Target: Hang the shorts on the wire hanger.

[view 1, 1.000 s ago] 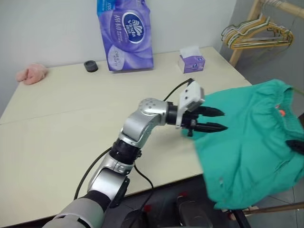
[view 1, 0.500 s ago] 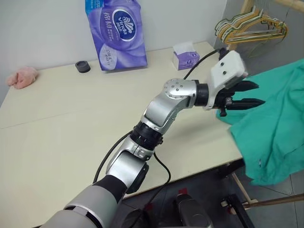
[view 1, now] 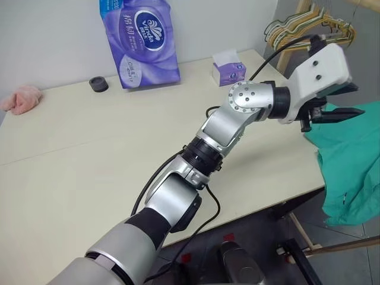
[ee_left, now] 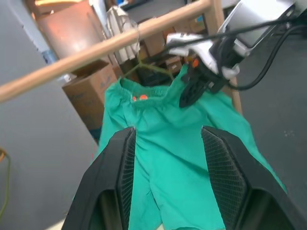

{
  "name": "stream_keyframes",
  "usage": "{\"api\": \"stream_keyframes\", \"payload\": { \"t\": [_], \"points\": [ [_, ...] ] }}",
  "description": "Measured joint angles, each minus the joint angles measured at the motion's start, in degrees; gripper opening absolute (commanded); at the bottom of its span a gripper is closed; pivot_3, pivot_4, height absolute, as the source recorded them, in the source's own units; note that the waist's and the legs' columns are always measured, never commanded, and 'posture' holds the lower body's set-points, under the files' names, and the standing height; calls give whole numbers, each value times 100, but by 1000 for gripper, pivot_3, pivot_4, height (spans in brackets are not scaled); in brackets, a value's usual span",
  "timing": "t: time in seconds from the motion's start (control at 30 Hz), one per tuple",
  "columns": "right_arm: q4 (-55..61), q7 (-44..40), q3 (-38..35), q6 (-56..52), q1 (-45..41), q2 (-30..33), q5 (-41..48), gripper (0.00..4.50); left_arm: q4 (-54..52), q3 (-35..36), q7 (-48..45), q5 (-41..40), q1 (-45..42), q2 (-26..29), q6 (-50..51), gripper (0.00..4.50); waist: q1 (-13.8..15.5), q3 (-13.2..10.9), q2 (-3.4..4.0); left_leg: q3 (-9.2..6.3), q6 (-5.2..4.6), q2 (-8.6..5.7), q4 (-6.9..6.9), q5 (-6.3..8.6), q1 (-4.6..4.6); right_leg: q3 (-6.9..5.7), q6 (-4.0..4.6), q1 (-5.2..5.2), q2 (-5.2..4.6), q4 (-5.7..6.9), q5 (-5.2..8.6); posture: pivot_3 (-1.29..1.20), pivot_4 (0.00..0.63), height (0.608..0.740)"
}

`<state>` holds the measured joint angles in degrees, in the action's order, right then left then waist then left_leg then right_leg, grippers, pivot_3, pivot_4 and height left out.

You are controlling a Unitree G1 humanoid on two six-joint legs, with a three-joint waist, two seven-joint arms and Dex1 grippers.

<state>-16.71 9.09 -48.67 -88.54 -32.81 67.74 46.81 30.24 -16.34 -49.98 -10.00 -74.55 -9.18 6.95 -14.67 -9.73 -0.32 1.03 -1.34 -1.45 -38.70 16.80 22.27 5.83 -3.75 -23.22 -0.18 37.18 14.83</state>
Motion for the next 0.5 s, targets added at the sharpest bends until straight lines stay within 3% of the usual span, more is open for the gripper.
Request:
{"api": "stream_keyframes", "payload": {
  "t": [0.2,0.5],
  "points": [
    [-128,92,17,-6,-469,-89,-795,0,464,138,-41,-27,-347,-35,-275,2282,15,-20,26,34,-22,-1,0,14,6,28,-20,-6,-3,-21,-4,-355,189,740],
    [732,579,-941,-353,-652,-877,-1526,0,899,373,-240,-392,-523,-72,-282,2282,21,-23,27,73,-39,-7,0,26,14,90,-46,-26,-8,-22,-4,-369,188,740]
  ]
}}
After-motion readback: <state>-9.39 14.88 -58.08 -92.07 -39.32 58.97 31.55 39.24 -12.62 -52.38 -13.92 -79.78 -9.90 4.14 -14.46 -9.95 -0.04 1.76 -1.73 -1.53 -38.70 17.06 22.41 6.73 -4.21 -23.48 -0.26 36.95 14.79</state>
